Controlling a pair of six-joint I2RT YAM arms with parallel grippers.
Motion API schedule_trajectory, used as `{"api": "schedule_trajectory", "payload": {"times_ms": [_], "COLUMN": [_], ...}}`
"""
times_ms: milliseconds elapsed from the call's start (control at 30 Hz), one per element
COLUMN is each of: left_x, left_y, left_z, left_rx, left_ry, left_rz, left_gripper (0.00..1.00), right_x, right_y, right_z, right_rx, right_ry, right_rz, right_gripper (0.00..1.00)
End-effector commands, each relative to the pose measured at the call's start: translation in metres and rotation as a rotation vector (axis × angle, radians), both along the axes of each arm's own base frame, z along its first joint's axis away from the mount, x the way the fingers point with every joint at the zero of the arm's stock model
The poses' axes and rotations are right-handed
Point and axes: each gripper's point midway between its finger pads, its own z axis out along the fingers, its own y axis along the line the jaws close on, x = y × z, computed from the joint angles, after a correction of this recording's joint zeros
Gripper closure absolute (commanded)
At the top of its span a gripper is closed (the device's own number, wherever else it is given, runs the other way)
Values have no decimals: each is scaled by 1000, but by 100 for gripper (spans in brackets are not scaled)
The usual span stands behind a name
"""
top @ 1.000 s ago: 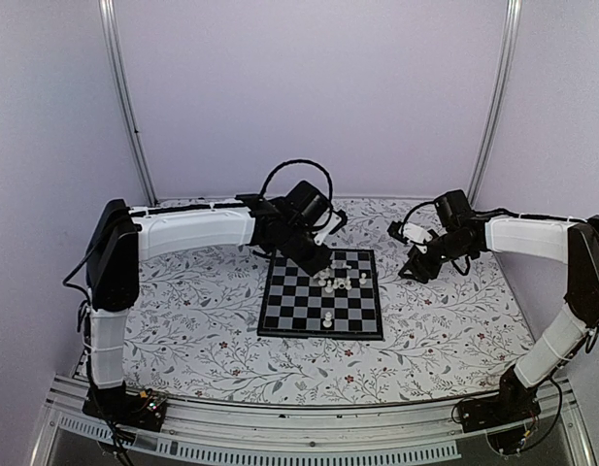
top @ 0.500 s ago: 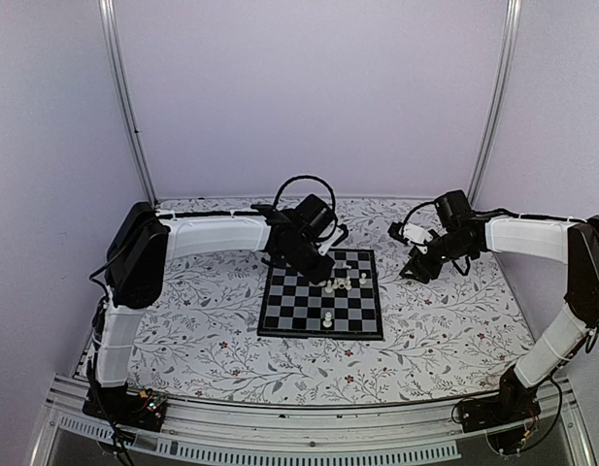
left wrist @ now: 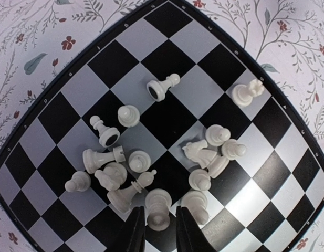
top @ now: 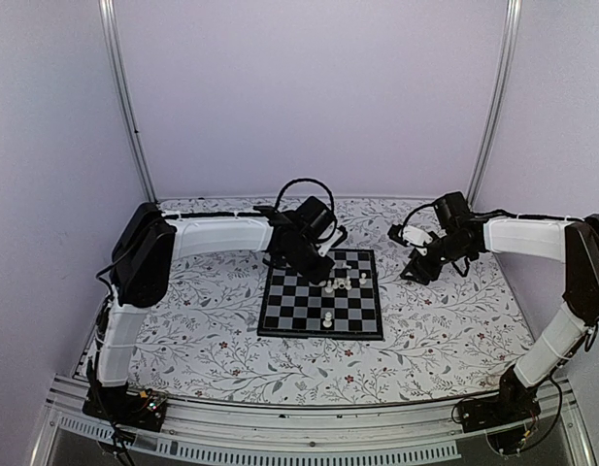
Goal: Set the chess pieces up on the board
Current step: Pick up the chess piece from the chessboard, then place the chess piece on the chessboard.
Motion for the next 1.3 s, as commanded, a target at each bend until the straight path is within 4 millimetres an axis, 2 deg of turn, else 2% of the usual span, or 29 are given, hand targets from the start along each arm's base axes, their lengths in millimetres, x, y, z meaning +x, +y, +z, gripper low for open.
{"api": "schedule_trajectory", "payload": {"times_ms": [0,167,300,500,667,833,900,967,1100,1267], "left_x": [6,5,3,-9,-31,-67,-92,-107,-118,-121], "left_y": [-1,0,3,19,39,45,37,31,27,23], "left_z": [-4,1,19,49,68,71,65,61,48,37], "left_rx": [-15,-18,-33,-33,-36,-63,-101,-117,-90,-64], "left_ry": [17,15,-6,-42,-50,-22,39,64,83,83], "left_rz": [1,1,4,16,13,-49,-141,-189,-214,-228], "left_gripper": [77,88,94,96,96,96,95,94,95,95], "right_x": [-2,-3,-3,-4,-4,-5,-5,-6,-6,-7], "right_y": [1,2,2,3,4,5,6,7,7,7], "right_z": [-8,-9,-9,-8,-8,-9,-8,-9,-10,-10], "right_rx": [-16,-17,-17,-18,-20,-21,-20,-21,-23,-24], "right_ry": [8,8,10,8,8,9,6,8,11,12], "right_rz": [11,15,15,18,21,25,28,30,29,31], "right_gripper": [34,34,34,34,34,34,34,34,34,34]}}
